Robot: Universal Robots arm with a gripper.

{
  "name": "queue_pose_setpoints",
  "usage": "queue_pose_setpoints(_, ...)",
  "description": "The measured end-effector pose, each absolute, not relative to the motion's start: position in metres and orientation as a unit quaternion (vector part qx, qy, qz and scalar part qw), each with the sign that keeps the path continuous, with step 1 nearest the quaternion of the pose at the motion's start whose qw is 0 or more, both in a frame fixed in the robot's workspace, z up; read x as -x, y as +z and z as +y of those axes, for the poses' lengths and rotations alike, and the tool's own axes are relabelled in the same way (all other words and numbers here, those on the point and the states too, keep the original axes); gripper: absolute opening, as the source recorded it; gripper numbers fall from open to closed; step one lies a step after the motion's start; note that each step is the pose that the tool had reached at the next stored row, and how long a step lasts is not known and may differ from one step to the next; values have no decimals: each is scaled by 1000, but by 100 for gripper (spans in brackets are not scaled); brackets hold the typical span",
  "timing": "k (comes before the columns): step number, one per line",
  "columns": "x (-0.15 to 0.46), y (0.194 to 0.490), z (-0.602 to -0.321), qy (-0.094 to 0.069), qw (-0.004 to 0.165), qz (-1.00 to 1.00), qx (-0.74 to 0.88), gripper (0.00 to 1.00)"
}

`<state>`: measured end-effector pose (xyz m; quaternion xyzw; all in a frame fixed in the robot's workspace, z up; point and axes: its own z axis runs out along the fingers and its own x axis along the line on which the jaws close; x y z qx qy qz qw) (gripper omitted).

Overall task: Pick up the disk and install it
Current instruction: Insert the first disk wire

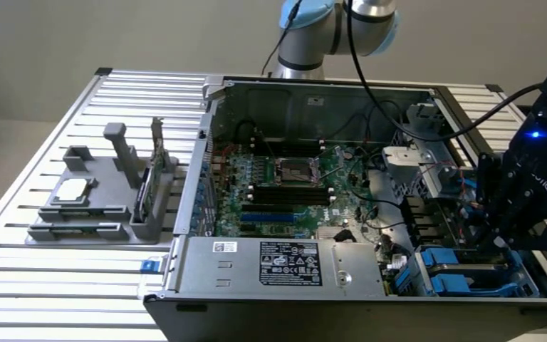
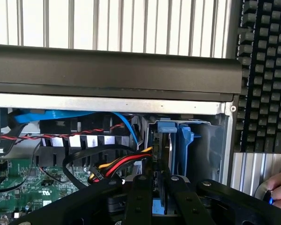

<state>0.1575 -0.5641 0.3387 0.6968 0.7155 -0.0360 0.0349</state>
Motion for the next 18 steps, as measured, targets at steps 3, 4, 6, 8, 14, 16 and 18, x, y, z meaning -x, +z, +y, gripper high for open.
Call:
queue_pose_setpoints(3,-158,339,-565,-36,35,715,-697,17)
queue_pose_setpoints(4,-158,339,-565,-36,35,715,-698,17)
queue_pose_setpoints(6,-158,339,-565,-36,35,714,-699,17)
queue_pose_setpoints(8,-158,339,-565,-36,35,713,-699,17)
queue_pose_setpoints(14,-158,338,-565,-36,34,711,-701,17)
queue_pose_setpoints(16,-158,338,-566,-36,34,711,-702,17)
queue_pose_setpoints(18,-158,338,-566,-36,34,711,-702,17)
